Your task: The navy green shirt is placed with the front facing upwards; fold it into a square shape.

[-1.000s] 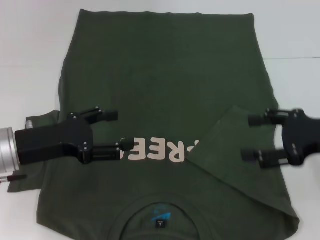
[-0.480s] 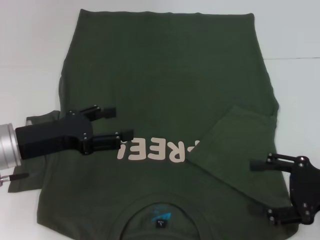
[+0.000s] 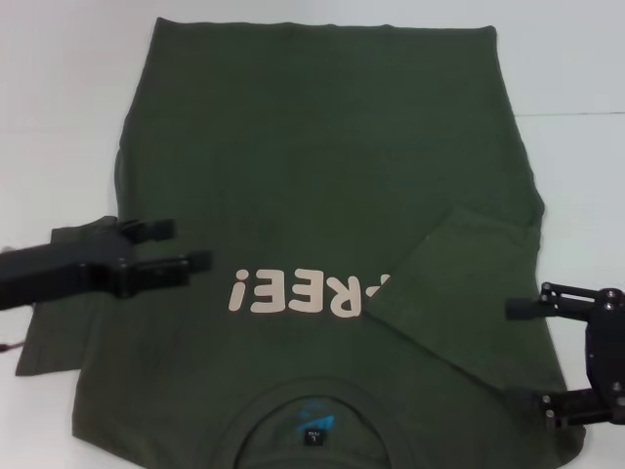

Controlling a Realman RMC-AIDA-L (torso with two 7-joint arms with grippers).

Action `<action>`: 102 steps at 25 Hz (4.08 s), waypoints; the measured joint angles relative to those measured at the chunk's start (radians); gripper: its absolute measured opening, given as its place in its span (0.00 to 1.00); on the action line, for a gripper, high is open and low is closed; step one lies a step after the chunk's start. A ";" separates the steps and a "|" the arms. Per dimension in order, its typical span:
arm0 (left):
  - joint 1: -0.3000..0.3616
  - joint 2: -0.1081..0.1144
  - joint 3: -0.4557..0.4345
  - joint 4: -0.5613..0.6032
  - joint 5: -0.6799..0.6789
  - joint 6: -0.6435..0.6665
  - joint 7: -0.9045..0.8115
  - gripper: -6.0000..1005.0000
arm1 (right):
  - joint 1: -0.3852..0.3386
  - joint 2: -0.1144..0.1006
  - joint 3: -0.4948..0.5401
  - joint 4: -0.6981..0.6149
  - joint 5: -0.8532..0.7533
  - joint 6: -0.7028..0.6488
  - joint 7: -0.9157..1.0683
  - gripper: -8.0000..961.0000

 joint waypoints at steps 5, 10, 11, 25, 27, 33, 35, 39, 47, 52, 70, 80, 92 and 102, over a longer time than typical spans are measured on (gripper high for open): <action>0.016 -0.003 -0.004 0.171 0.147 -0.016 -0.231 0.93 | 0.032 0.009 -0.004 0.008 -0.010 0.012 0.000 0.96; 0.032 -0.005 -0.004 0.312 0.273 -0.005 -0.444 0.93 | 0.060 0.014 -0.005 0.043 -0.010 0.017 0.001 0.97; 0.035 -0.005 -0.004 0.338 0.295 -0.003 -0.486 0.93 | 0.065 0.014 -0.005 0.050 -0.010 0.020 0.001 0.97; 0.028 0.002 -0.005 0.446 0.479 0.078 -0.875 0.93 | 0.117 0.014 -0.005 0.114 -0.008 0.053 0.000 0.97; 0.028 0.002 -0.005 0.438 0.491 0.073 -0.883 0.93 | 0.122 0.014 -0.005 0.121 -0.008 0.056 0.000 0.97; 0.016 0.008 -0.005 0.372 0.532 0.035 -0.907 0.93 | 0.137 0.010 -0.011 0.149 -0.009 0.067 -0.003 0.97; 0.008 0.010 -0.004 0.349 0.553 0.028 -0.908 0.93 | 0.138 0.009 -0.023 0.150 -0.009 0.067 -0.002 0.97; -0.002 0.014 -0.001 0.320 0.579 0.005 -0.912 0.93 | 0.138 0.011 -0.029 0.150 -0.010 0.067 -0.001 0.97; -0.001 0.014 -0.003 0.312 0.599 -0.028 -0.928 0.93 | 0.133 0.012 -0.028 0.168 -0.010 0.067 0.000 0.97; -0.003 0.014 -0.001 0.292 0.610 -0.030 -0.929 0.93 | 0.132 0.012 -0.028 0.175 -0.010 0.072 0.000 0.97; -0.007 0.014 0.001 0.253 0.620 -0.083 -0.928 0.93 | 0.138 0.012 -0.030 0.178 -0.005 0.071 0.003 0.97; -0.008 0.015 0.002 0.242 0.631 -0.104 -0.930 0.93 | 0.148 0.012 -0.030 0.178 -0.003 0.075 0.025 0.97; -0.010 0.017 0.004 0.222 0.634 -0.122 -0.923 0.93 | 0.155 0.012 -0.030 0.178 -0.004 0.075 0.027 0.97; -0.017 0.018 0.006 0.222 0.655 -0.121 -0.926 0.93 | 0.158 0.012 -0.030 0.178 -0.004 0.086 0.030 0.97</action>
